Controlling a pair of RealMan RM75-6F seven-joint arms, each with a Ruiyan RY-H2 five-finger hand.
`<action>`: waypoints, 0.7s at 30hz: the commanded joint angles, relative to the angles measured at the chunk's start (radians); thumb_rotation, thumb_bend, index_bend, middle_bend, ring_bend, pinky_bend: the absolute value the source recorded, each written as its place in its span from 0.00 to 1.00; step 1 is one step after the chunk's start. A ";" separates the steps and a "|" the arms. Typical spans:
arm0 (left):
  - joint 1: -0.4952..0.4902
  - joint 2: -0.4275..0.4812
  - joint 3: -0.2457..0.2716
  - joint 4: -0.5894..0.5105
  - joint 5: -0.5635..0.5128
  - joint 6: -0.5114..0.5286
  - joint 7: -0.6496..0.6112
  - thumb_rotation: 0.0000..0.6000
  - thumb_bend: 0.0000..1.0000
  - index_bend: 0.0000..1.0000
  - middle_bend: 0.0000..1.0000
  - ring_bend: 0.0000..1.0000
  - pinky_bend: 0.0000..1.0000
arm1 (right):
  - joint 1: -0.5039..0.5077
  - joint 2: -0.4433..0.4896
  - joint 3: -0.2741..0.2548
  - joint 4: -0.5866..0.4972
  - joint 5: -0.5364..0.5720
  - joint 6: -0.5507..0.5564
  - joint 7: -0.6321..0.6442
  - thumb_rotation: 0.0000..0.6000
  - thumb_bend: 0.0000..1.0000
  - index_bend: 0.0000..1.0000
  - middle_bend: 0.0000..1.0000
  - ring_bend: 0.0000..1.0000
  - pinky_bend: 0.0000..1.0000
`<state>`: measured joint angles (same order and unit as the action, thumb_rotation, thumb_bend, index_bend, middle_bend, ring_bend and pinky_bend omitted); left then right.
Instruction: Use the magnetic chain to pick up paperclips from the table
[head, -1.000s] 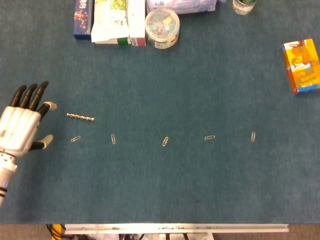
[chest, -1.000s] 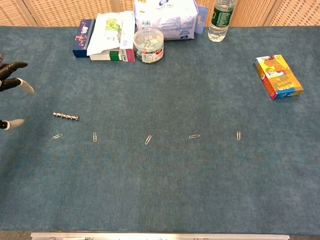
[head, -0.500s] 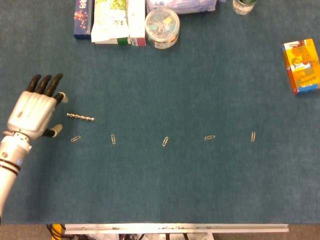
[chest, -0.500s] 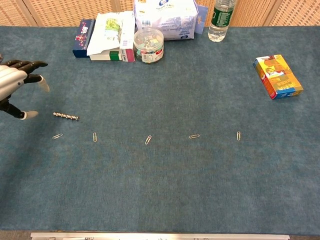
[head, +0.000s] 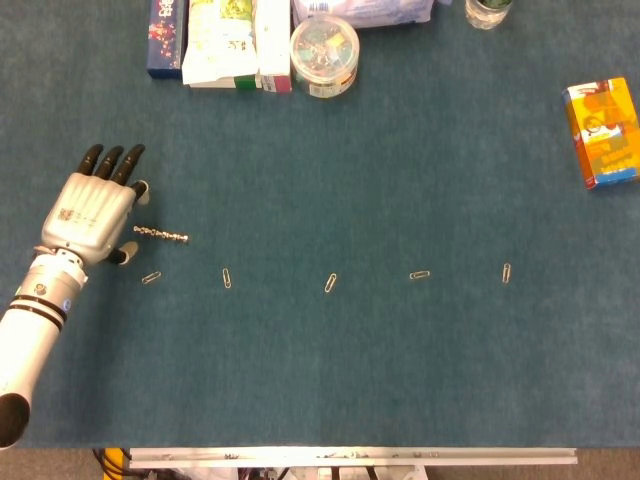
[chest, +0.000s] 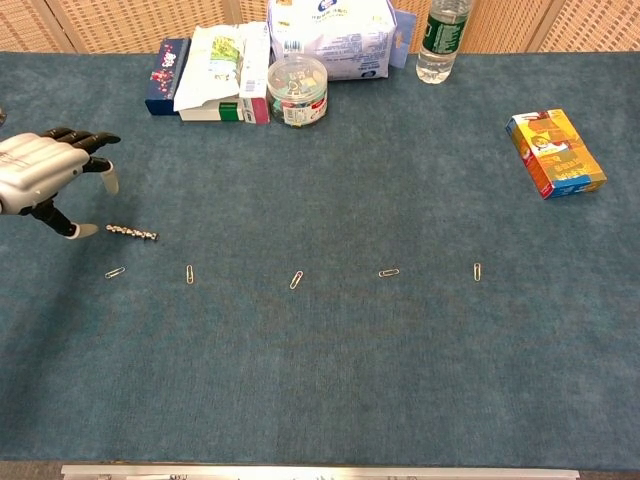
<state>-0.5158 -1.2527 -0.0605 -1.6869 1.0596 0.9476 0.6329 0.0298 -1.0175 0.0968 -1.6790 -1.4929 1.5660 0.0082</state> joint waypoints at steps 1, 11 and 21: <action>-0.009 -0.007 0.012 0.015 -0.016 -0.008 0.005 1.00 0.22 0.34 0.00 0.00 0.02 | 0.000 -0.001 0.000 0.000 0.001 -0.002 -0.002 1.00 0.11 0.15 0.16 0.11 0.16; -0.029 -0.043 0.017 0.080 -0.032 -0.019 -0.054 1.00 0.22 0.40 0.00 0.00 0.02 | 0.006 -0.008 -0.002 0.005 0.005 -0.018 -0.012 1.00 0.11 0.16 0.16 0.11 0.16; -0.048 -0.084 0.035 0.133 -0.046 -0.039 -0.078 1.00 0.22 0.44 0.00 0.00 0.02 | 0.006 -0.008 -0.002 0.005 0.008 -0.021 -0.014 1.00 0.11 0.17 0.16 0.11 0.16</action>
<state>-0.5616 -1.3337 -0.0269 -1.5572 1.0154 0.9104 0.5579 0.0361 -1.0258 0.0953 -1.6745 -1.4853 1.5447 -0.0058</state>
